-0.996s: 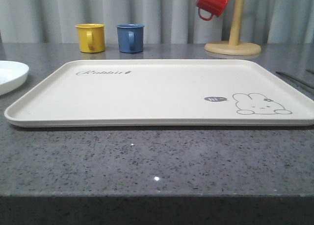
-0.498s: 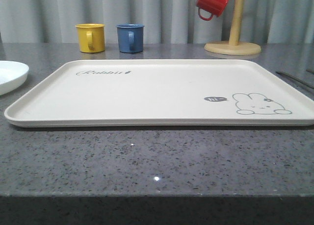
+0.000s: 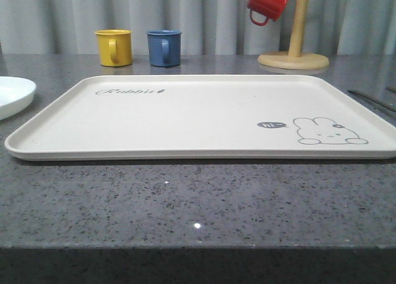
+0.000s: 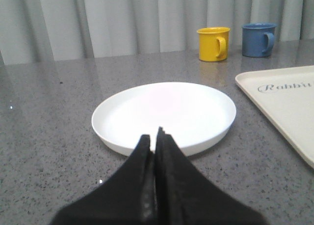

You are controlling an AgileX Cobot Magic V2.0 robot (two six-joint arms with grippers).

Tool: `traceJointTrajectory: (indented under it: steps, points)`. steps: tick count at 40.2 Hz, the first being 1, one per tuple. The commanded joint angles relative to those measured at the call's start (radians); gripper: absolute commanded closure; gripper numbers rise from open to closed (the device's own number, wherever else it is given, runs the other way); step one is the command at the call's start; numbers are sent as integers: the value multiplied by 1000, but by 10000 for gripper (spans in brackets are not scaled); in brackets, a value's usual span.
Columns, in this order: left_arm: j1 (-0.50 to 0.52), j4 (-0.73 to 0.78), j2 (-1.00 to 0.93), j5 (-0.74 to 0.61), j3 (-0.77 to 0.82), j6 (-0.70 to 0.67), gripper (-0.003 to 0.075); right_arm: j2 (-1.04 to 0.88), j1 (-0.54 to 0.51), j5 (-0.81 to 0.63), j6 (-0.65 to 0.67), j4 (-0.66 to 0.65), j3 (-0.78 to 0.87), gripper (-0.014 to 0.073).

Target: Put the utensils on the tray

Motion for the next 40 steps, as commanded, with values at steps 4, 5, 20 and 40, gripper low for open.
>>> traceJointTrajectory:
  steps: [4, 5, 20, 40]
  points:
    - [1, -4, -21, -231, -17, -7, 738, -17, -5, -180, -6, -6, -16, 662]
    - [1, -4, -21, -246, -31, -7, 738, -17, -5, -192, -6, -6, -32, 662]
    - [1, -4, 221, 109, -487, -7, 738, 184, -5, 153, -6, -6, -570, 662]
    - [1, 2, 435, 132, -596, -7, 373, 428, -5, 164, -6, -6, -692, 279]
